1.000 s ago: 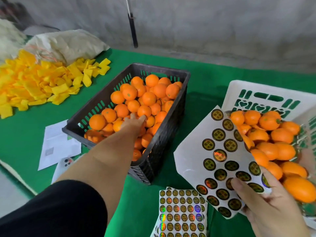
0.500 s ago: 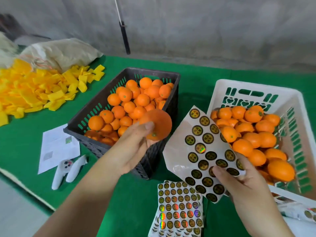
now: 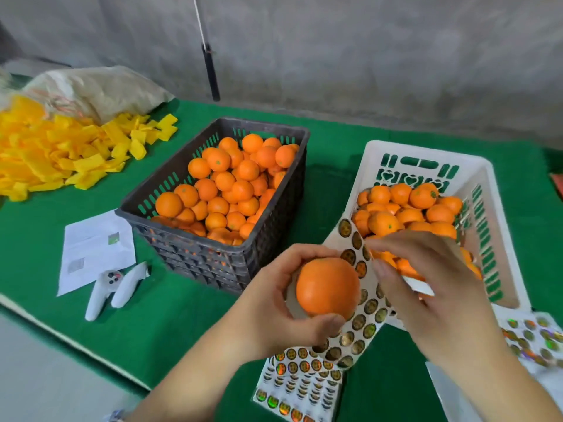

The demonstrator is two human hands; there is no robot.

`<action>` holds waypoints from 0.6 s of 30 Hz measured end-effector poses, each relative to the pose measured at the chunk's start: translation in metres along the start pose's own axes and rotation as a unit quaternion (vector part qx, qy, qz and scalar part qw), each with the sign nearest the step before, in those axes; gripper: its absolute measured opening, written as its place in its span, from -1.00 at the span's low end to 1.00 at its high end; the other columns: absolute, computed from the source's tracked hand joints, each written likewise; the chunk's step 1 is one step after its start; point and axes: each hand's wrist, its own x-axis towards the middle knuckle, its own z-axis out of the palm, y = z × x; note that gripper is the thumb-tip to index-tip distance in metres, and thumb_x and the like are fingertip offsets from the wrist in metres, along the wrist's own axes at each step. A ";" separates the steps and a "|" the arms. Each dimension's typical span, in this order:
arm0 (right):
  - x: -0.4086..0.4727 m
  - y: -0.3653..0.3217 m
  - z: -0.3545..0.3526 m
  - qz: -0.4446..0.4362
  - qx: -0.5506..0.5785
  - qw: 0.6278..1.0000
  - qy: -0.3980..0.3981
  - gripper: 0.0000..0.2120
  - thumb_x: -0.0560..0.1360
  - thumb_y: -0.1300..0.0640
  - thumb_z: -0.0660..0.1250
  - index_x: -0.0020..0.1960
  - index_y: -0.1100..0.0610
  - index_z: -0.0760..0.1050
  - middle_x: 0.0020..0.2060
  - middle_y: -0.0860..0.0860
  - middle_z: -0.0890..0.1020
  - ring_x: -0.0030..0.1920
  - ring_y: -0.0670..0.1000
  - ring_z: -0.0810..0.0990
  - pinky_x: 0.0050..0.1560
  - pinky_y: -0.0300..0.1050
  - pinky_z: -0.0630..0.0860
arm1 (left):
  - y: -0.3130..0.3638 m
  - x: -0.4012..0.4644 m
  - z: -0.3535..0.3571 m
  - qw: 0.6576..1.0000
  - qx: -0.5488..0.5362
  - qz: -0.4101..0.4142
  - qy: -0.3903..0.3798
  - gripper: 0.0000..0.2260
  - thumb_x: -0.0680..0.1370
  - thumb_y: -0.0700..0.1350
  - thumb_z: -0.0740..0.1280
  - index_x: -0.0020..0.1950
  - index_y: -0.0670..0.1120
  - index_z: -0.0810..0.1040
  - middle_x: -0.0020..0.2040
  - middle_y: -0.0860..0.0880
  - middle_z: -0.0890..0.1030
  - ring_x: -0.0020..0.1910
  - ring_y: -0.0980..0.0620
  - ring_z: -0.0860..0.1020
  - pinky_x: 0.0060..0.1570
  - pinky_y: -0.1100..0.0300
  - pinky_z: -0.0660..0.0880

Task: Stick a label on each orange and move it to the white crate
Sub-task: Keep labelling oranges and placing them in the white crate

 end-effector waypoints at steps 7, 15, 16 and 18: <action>0.028 -0.004 -0.009 0.022 0.121 0.986 -0.111 -0.86 0.53 -0.08 0.45 0.07 -0.20 0.69 0.00 -0.22 0.68 -0.02 -0.17 0.65 -0.06 -0.47 0.44 | 0.013 -0.012 0.004 0.995 0.046 0.058 -0.059 -0.22 0.40 -0.31 0.60 0.46 0.06 0.25 0.44 -0.02 0.48 0.36 -0.14 0.55 0.19 0.06 0.55; 0.030 0.012 -0.013 0.148 0.360 0.907 -0.159 -0.83 0.51 -0.07 0.43 0.00 -0.06 0.77 -0.08 0.05 0.73 -0.14 0.02 0.64 -0.12 -0.21 0.55 | 0.014 -0.010 -0.002 0.993 0.010 0.059 -0.106 -0.17 0.42 -0.40 0.55 0.51 0.05 0.21 0.50 0.09 0.44 0.44 -0.05 0.50 0.22 0.25 0.51; 0.029 0.013 -0.013 0.146 0.342 0.918 -0.139 -0.83 0.49 -0.07 0.42 -0.02 -0.08 0.76 -0.10 0.01 0.73 -0.16 -0.03 0.63 -0.12 -0.26 0.53 | 0.013 -0.010 -0.001 0.993 -0.005 0.054 -0.104 -0.19 0.43 -0.40 0.54 0.51 0.04 0.22 0.49 0.10 0.45 0.45 -0.04 0.49 0.22 0.25 0.52; 0.024 0.010 -0.012 0.104 0.269 0.947 -0.140 -0.88 0.54 -0.12 0.45 0.01 -0.15 0.73 -0.08 -0.07 0.71 -0.14 -0.09 0.64 -0.14 -0.34 0.50 | 0.010 -0.010 -0.001 0.994 -0.021 0.044 -0.103 -0.22 0.44 -0.36 0.53 0.52 0.02 0.23 0.48 0.11 0.44 0.44 -0.05 0.48 0.20 0.23 0.54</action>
